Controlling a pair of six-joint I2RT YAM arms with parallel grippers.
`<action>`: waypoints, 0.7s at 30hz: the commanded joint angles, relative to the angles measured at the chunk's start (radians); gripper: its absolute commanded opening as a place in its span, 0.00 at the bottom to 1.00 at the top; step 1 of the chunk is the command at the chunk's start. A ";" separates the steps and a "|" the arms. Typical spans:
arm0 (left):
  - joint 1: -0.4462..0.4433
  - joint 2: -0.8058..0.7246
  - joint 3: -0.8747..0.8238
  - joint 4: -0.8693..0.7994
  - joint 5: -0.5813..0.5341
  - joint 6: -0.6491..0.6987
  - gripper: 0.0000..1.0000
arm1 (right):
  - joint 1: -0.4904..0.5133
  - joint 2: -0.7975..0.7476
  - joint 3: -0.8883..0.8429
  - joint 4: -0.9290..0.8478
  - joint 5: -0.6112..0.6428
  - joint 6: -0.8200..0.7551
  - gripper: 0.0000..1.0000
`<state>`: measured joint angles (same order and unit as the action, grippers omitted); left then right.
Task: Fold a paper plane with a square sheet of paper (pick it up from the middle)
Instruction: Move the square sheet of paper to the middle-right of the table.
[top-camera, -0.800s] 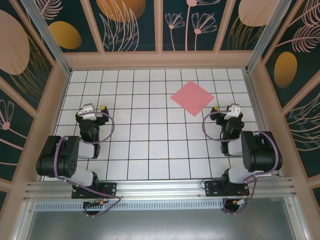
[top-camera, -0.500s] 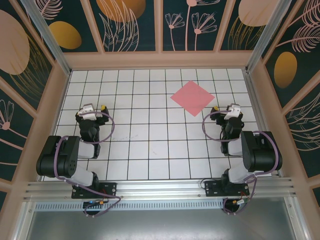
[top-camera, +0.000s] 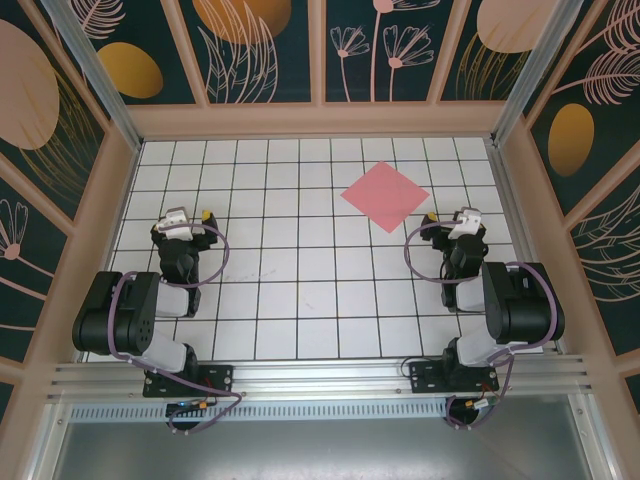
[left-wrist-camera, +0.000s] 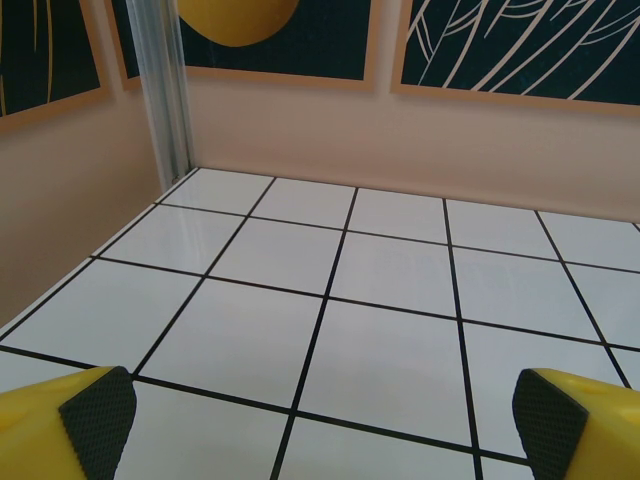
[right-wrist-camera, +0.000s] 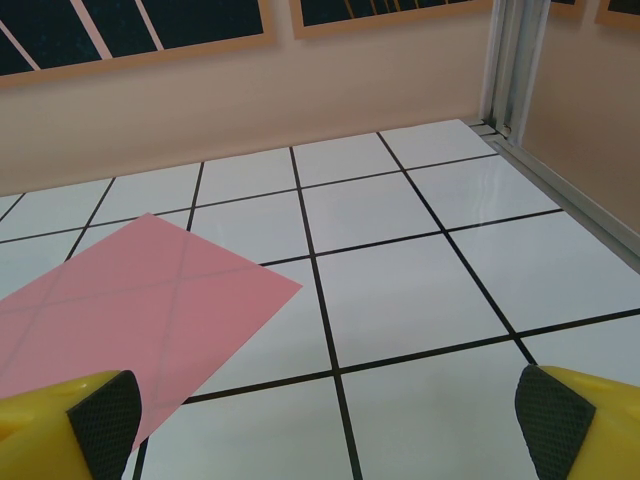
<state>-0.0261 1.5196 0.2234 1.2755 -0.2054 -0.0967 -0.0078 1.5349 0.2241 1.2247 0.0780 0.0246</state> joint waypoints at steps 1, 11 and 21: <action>0.006 0.000 -0.004 0.039 0.013 0.017 0.98 | -0.009 0.002 -0.002 0.044 -0.004 0.003 0.99; 0.006 -0.243 0.204 -0.512 -0.089 -0.110 0.99 | 0.046 -0.296 0.310 -0.642 0.051 0.162 0.99; 0.006 -0.271 0.455 -0.919 0.075 -0.326 0.99 | 0.087 0.111 0.855 -1.234 -0.100 0.401 0.99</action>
<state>-0.0257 1.2411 0.6277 0.5079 -0.2234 -0.3515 0.0551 1.5406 1.0100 0.2325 0.0681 0.3382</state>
